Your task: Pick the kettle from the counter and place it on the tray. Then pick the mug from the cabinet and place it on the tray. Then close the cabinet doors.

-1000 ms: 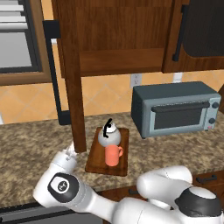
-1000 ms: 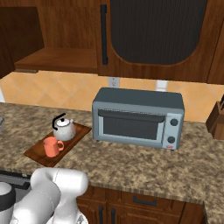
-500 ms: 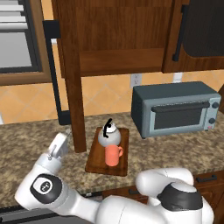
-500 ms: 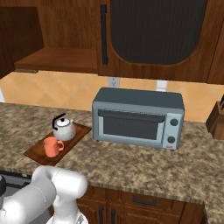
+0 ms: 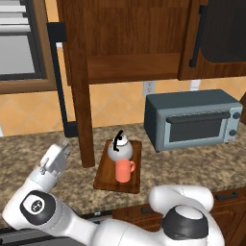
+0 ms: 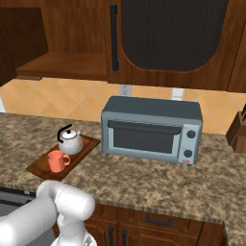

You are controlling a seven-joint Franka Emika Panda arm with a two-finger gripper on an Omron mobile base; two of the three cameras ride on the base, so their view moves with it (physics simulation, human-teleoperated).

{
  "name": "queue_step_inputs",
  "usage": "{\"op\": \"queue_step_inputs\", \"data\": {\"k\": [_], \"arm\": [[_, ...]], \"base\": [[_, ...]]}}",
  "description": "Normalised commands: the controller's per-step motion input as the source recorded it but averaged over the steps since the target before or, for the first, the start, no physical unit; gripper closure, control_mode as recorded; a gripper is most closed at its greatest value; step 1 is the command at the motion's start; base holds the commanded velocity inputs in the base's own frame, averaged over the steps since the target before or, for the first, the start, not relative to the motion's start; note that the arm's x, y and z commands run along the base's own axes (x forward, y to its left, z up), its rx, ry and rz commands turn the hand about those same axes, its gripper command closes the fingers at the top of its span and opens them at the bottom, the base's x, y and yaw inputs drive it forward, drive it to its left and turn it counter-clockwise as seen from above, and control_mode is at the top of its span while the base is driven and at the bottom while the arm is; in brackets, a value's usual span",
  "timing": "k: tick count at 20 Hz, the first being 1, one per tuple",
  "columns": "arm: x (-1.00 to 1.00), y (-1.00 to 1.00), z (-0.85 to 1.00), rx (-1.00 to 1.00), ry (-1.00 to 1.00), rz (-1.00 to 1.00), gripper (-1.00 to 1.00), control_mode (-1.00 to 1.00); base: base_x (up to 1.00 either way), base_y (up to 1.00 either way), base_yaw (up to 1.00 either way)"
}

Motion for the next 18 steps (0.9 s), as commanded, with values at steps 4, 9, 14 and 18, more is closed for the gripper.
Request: {"op": "queue_step_inputs", "data": {"k": [4, 9, 14, 18], "arm": [[-0.13, 0.0, 0.58, 0.0, 0.0, -0.06, -1.0, -1.0], [-0.13, 0.0, 0.7, 0.0, 0.0, -0.03, -1.0, -1.0], [-0.14, 0.0, 0.63, 0.0, 0.0, -0.04, -1.0, -1.0], [-0.16, -0.02, 0.55, 0.0, 0.0, -0.06, -1.0, -1.0]], "base": [[0.0, 0.0, 0.0], [0.0, 0.0, 0.0], [0.0, 0.0, 0.0], [0.0, 0.0, 0.0]]}}
